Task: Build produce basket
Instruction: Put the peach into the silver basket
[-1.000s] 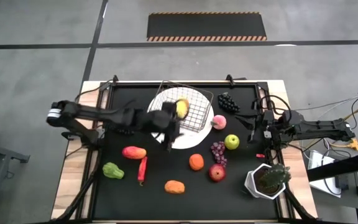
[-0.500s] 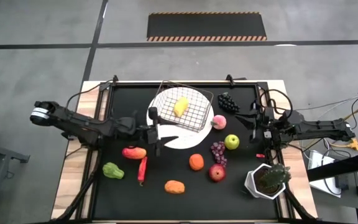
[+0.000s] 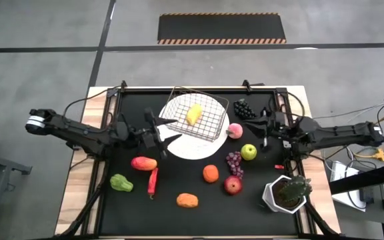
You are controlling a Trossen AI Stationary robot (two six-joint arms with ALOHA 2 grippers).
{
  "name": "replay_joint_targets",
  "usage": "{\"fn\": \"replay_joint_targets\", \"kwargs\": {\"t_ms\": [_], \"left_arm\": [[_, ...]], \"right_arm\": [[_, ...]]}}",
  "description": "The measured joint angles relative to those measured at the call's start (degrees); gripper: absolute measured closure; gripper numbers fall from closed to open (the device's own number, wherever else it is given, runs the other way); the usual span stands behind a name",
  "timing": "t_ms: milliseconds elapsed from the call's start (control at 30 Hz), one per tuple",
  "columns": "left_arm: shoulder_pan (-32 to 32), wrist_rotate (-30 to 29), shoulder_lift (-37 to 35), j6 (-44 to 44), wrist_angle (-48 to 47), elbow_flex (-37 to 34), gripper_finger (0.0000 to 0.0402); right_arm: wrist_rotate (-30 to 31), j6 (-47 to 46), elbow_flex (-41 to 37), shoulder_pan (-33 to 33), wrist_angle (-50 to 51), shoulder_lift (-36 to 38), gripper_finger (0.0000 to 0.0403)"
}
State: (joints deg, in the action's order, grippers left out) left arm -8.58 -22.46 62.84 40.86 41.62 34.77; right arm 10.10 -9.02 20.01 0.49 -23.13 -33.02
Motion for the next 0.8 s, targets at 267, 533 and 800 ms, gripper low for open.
{"fn": "replay_joint_targets", "kwargs": {"t_ms": [267, 533, 800], "left_arm": [[0.0, -0.6, -1.5, 0.0, 0.0, -2.7, 0.0164], [0.0, -0.6, -2.3, -0.1, -0.2, -3.0, 0.0164], [0.0, -1.1, -1.9, -0.2, -0.2, -3.0, 0.0164]], "right_arm": [[3.9, -5.2, 9.5, 0.0, 17.1, -7.4, 0.0371], [13.9, -16.5, 17.0, 0.0, 36.0, -12.3, 0.0342], [15.2, -32.2, 20.7, -0.2, 49.2, -15.7, 0.022]]}}
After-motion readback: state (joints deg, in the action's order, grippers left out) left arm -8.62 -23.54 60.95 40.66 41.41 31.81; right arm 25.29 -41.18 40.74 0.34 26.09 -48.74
